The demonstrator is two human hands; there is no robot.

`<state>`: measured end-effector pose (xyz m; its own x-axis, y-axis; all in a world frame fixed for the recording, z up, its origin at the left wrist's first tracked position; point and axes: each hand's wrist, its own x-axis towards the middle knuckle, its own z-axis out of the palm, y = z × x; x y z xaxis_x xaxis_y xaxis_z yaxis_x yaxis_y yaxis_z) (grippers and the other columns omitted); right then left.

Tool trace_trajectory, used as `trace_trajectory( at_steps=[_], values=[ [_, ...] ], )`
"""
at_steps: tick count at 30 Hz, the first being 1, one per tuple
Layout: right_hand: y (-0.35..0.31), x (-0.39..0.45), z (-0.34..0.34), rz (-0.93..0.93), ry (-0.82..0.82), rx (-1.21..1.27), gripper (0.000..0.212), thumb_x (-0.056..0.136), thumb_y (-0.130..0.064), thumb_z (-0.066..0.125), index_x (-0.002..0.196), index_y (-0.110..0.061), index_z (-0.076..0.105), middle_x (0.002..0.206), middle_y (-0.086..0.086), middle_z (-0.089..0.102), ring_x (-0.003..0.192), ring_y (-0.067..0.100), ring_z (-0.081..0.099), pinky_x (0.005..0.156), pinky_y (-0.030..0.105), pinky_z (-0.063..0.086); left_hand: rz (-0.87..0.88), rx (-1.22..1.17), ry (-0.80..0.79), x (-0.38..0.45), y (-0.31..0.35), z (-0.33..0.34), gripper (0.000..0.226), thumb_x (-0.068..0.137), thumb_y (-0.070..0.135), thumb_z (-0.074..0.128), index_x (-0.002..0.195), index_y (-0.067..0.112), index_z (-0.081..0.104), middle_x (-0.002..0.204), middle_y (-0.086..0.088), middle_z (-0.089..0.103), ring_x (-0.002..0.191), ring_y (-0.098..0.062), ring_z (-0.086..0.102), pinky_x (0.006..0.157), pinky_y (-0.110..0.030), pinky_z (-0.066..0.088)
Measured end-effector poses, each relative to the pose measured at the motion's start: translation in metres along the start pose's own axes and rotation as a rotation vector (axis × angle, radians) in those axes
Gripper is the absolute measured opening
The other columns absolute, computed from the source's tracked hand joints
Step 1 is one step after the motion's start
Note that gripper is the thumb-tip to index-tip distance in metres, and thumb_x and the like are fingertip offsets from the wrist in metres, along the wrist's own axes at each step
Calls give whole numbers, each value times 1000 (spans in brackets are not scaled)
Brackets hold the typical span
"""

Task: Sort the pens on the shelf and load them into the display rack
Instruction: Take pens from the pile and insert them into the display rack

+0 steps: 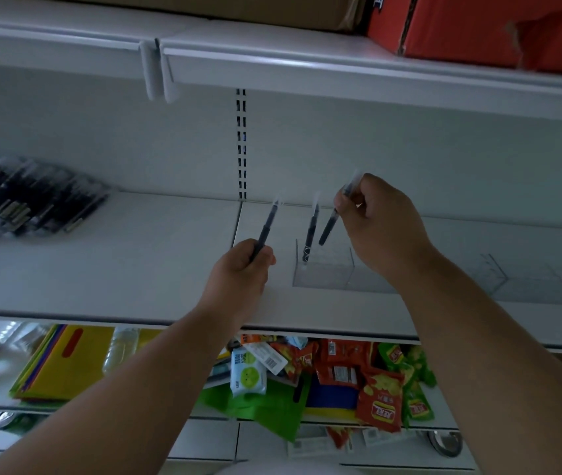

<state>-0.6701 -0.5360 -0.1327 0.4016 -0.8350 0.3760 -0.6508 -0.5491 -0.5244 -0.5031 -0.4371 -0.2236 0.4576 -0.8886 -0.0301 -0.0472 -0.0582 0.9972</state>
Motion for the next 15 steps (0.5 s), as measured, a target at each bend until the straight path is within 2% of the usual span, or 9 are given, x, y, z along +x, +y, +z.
trace_trajectory(
  at_steps=[4,10,15],
  values=[
    [-1,-2,10,32,-66,4,12,99,-27,51,92,-19,56,88,-3,66,77,11,60,64,25,45,3,35,-32,-1,-2,-2,25,97,30,50,75,26,63,55,7,48,51,-14,40,54,-30,32],
    [-6,-9,19,51,-45,-82,6,99,-22,52,99,-17,53,102,2,66,89,20,62,79,34,50,-13,12,-75,0,-1,-5,20,90,33,52,73,29,62,52,9,44,49,-13,38,52,-28,30],
    [-9,-16,28,115,-80,-166,7,100,-23,49,100,-19,54,100,2,67,91,21,62,80,37,52,10,14,-111,0,-1,-9,22,96,26,52,76,23,61,54,8,46,50,-13,39,52,-28,32]
  ],
)
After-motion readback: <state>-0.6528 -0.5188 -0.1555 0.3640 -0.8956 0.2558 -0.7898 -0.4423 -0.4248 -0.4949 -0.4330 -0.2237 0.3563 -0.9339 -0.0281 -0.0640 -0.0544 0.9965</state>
